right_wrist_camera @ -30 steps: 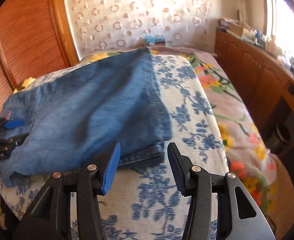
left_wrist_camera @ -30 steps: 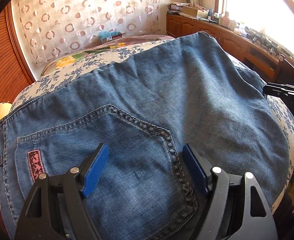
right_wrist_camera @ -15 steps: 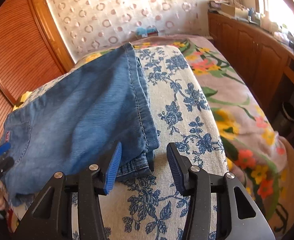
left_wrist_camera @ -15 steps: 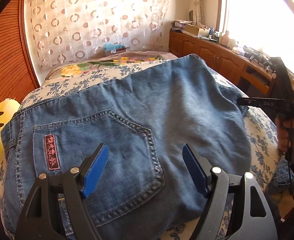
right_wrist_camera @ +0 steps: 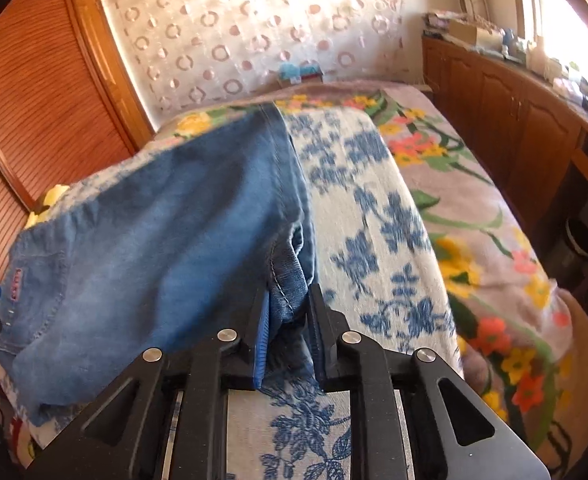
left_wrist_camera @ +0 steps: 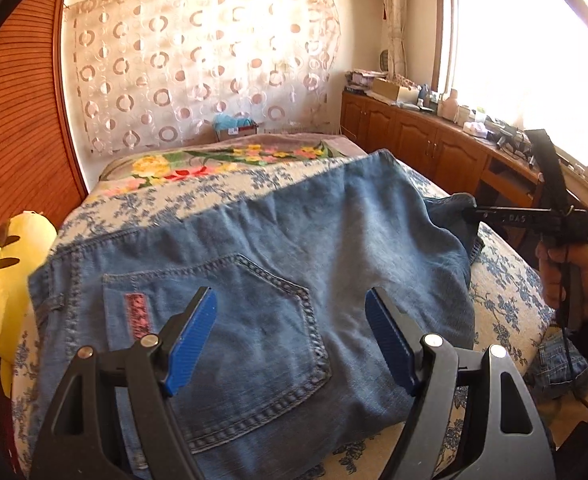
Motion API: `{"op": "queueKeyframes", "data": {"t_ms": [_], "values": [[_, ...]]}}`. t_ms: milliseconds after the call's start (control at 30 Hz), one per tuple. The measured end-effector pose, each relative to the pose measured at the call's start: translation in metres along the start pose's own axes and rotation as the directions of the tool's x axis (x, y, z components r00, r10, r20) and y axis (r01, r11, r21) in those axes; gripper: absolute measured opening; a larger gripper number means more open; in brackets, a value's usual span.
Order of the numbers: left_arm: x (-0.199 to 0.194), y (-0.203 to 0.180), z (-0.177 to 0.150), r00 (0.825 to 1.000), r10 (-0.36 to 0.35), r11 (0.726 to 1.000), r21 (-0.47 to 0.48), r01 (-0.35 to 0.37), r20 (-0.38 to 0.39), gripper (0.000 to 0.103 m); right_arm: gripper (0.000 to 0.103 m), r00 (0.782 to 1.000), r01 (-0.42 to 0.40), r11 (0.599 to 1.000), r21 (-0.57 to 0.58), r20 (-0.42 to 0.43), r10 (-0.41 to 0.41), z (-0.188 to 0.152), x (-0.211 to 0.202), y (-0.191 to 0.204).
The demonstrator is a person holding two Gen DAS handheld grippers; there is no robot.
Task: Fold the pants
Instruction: 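Lift the leg with the right tool, fold it over, and open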
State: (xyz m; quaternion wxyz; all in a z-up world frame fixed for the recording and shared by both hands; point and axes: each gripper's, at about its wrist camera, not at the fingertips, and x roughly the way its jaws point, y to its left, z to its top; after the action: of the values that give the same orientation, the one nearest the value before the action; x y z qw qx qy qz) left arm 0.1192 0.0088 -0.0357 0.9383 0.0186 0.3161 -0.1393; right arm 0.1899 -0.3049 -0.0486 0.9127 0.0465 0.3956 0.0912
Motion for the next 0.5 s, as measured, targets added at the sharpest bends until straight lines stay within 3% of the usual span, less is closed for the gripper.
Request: {"op": "queueKeyframes", "data": {"t_ms": [267,500], "values": [[-0.023,0.024,0.006,0.999,0.029,0.999,-0.033,-0.028,0.037,0.077,0.015,0.995,-0.042,0.997,-0.063,0.085,0.047,0.032,-0.027,0.038],[-0.043,0.054,0.003,0.994,0.095,0.994,-0.066,-0.092,0.047,0.077,0.015,0.984,-0.124,0.979,-0.161,0.109,0.143,0.054,-0.032,0.105]]}}
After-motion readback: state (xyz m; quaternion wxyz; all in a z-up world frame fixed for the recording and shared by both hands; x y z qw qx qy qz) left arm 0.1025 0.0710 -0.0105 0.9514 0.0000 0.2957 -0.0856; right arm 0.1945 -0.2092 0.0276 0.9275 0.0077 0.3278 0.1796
